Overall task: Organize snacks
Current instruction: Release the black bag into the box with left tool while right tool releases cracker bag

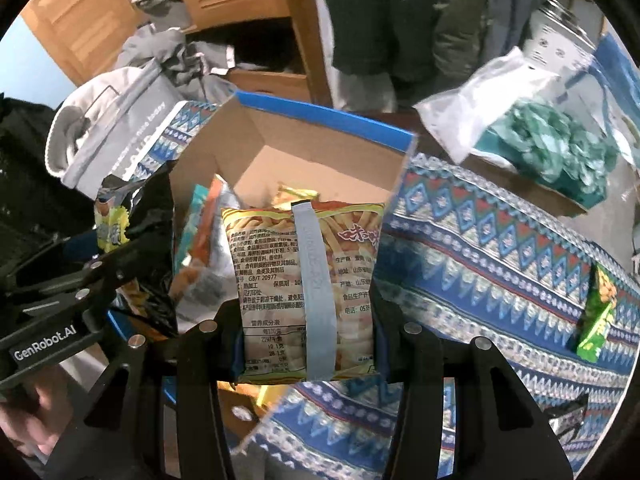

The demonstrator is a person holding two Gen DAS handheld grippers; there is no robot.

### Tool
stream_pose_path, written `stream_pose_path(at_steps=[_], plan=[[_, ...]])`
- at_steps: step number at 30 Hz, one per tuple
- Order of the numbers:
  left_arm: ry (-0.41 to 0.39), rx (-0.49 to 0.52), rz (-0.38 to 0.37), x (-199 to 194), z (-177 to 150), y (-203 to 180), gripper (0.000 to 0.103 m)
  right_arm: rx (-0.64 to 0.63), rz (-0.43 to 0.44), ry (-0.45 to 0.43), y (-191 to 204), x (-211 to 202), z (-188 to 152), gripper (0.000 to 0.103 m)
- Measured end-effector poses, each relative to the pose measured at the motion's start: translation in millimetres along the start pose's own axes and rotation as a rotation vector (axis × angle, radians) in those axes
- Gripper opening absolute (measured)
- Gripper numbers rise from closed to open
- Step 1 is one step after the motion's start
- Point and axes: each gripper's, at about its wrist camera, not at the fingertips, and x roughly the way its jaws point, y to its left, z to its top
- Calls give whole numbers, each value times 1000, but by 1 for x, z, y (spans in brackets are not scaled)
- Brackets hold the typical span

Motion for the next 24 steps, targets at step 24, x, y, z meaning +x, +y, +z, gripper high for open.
stream_pose_path(at_steps=[24], plan=[[78,-73,13,22,-3,28,76,-45,-29,13,22,17,7,69]])
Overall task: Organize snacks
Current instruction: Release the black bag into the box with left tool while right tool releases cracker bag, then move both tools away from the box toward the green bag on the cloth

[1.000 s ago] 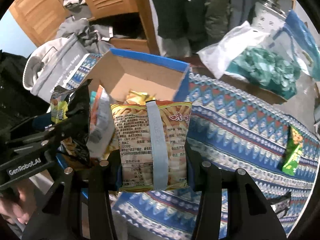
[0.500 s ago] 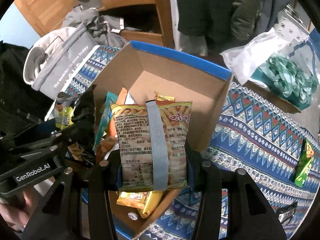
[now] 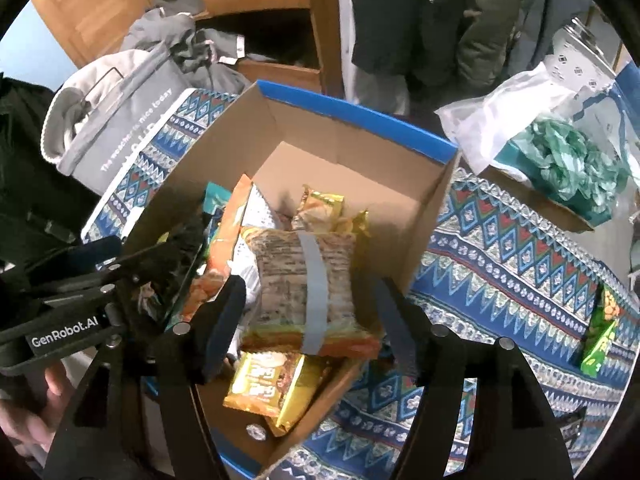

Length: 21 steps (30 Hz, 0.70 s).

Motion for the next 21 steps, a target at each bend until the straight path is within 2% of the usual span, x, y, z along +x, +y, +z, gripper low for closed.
stream_pose_path(at_steps=[4,11,21], plan=[[-8,24,-12,-6,-3,-13,76,9,-6,-7,-7,-9,-5,72],[-36,87,-36,-21,-10,-42,76,19,-56,-30,-30,-28,-23,73],[-52,195,-81,-31,-31,-99,80,117,-93,-63,-85,-59,-53,73]])
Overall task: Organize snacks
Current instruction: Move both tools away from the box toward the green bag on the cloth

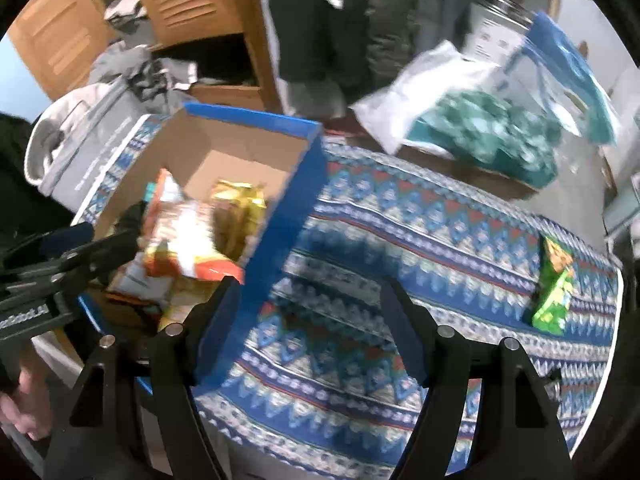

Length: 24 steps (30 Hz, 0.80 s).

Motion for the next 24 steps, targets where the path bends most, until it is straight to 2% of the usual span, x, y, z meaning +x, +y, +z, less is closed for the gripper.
stream_pose_path(at_steps=[5,12,19,24], plan=[[21,59,-32,5,-7,-37,80,68,-25,8,-39,-5,-17,73],[57,148,-30,18,-21,-84,80,153,-72,2,-91,-17,-41,73],[81,211,-31,30,-33,-120,80,257,-115,-7,-139,-30,-63,73],[99,241,-41,40,-41,-141,80,346,-184,-4,-173,-35,-81,74]])
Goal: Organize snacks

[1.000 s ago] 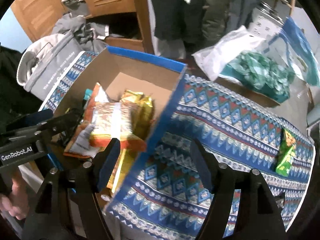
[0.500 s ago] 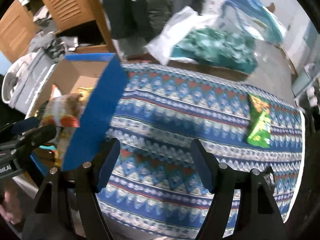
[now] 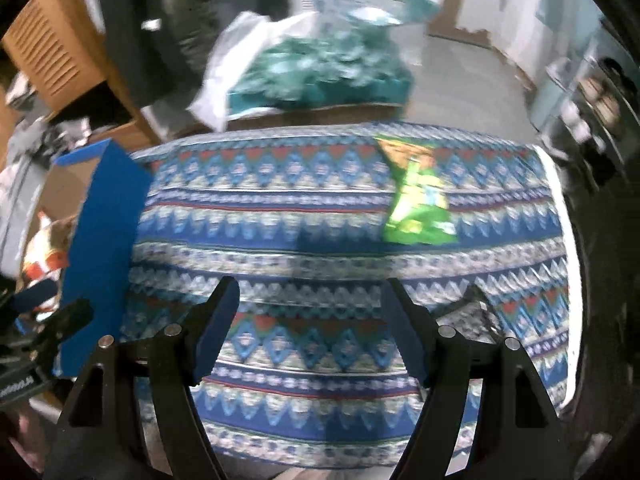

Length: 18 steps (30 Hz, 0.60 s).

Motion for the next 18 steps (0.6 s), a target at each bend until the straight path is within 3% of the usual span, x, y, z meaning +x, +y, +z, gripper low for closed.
stream_pose_path(at_steps=[8,13,18], plan=[[32,12,-28,23,1,-24,80,164,-82,23,-60,8,-14,75],[58,14,-43,41,1,-35,80,227,-180,54,-99,21,-21,75],[86,30,-46,56,-2,-42,80,358,-162,88,-145,36,-31,75]])
